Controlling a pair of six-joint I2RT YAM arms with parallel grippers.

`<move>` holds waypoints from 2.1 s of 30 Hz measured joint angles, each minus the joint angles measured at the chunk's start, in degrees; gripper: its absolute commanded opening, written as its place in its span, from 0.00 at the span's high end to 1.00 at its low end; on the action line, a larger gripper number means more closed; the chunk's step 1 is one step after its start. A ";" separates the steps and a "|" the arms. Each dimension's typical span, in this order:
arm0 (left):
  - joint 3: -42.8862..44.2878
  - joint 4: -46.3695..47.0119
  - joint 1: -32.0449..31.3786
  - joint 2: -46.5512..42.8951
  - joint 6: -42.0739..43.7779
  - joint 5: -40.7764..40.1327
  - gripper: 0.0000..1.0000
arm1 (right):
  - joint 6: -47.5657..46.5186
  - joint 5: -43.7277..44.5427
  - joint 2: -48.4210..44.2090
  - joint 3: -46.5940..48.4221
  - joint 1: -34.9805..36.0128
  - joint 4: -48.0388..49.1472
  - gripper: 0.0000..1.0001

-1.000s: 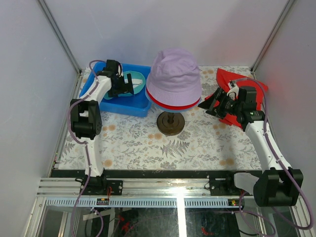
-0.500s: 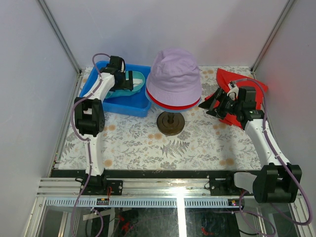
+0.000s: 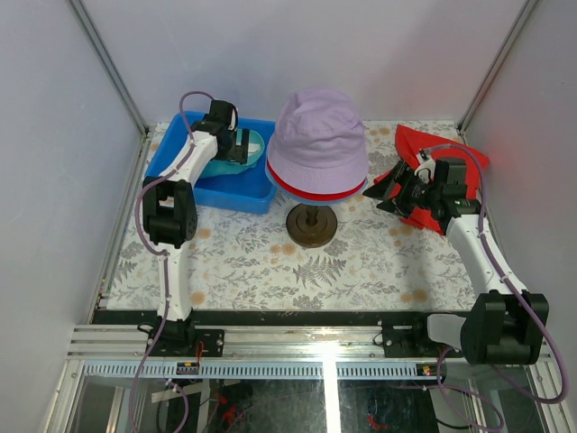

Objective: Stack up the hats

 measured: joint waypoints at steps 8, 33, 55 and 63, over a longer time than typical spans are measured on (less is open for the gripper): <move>0.63 0.37 -0.90 -0.44 2.84 -1.38 0.00 | 0.39 -1.22 0.74 -0.61 -0.07 1.25 0.21; 0.13 -0.31 -1.53 -0.57 6.67 -0.11 0.00 | 1.05 -1.27 1.79 -0.76 -0.17 1.44 0.21; 7.26 -4.87 -1.95 9.70 6.08 -1.62 0.28 | 1.01 -1.25 2.12 -0.76 -0.22 0.98 0.20; 9.92 -7.04 -2.19 12.52 4.44 -2.67 0.74 | 1.01 -1.22 2.45 -0.76 -0.33 0.98 0.20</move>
